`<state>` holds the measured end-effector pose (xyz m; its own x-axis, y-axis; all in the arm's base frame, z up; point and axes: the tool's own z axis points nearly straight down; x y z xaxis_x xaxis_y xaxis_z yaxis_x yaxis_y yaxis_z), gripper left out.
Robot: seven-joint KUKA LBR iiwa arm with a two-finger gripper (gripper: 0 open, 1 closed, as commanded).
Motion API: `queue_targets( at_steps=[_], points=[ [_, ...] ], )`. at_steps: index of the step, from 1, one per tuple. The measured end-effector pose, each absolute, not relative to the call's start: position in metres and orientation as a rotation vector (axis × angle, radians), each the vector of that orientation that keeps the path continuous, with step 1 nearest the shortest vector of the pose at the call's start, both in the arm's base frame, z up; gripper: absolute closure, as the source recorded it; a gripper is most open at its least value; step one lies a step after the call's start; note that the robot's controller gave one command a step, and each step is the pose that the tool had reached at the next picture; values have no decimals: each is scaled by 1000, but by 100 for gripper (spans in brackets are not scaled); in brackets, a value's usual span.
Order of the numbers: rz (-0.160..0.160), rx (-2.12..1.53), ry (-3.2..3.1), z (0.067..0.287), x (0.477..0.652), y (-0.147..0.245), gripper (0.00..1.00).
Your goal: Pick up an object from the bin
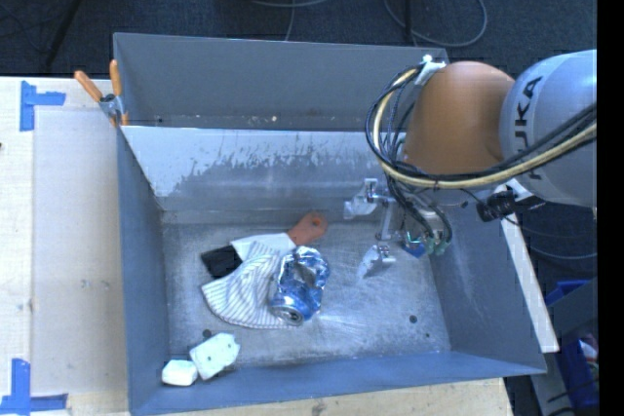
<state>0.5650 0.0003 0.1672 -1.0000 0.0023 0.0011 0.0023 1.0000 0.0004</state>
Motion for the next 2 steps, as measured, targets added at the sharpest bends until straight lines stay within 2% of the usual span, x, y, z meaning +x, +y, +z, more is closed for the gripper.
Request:
queue_targets(
  at_steps=[1, 2],
  points=[
    [0, -1, -3142, 166, 566, 1, 0],
    [-1, 147, -3138, 180, 558, 7, 100]
  ],
)
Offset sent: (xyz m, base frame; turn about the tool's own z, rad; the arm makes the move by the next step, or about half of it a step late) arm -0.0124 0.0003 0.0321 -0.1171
